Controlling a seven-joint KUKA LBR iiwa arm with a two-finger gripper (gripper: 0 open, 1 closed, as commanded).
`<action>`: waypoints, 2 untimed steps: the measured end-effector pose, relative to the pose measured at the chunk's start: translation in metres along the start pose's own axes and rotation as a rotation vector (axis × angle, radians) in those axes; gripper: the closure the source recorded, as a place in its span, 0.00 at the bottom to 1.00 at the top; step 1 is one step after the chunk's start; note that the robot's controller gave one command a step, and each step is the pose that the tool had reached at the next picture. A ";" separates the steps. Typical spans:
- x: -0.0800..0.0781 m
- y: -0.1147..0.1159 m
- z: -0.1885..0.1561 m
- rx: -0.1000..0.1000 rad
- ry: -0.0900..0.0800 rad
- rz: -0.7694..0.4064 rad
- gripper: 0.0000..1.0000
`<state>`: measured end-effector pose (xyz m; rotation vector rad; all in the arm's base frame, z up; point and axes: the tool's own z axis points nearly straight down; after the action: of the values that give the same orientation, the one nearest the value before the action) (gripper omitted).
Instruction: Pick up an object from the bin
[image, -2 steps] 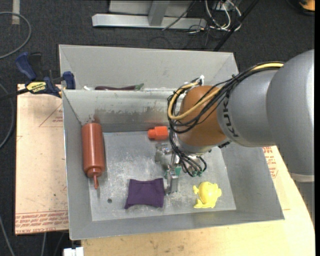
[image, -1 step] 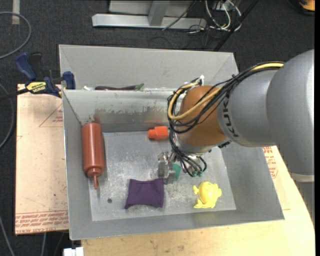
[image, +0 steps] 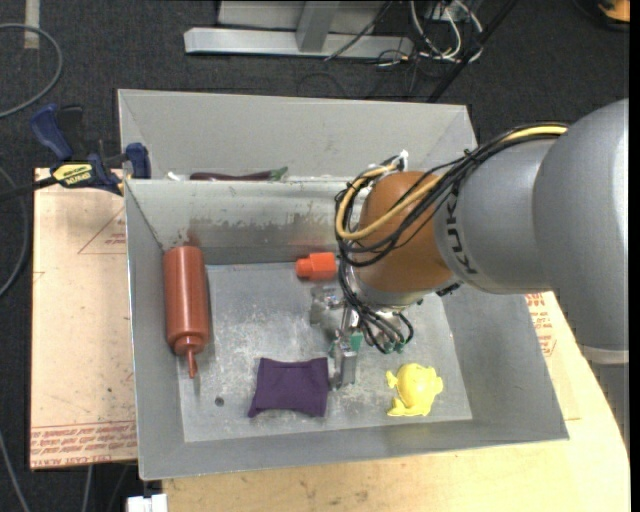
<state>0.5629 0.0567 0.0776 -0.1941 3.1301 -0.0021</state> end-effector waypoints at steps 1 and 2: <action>0.000 0.000 0.000 0.000 0.000 0.000 1.00; 0.000 0.000 0.000 0.000 0.000 0.000 0.00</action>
Offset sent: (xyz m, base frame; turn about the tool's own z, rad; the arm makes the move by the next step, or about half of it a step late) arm 0.0000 0.0000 0.0000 0.0000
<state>0.5629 0.0567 0.0776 -0.1945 3.1300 -0.0023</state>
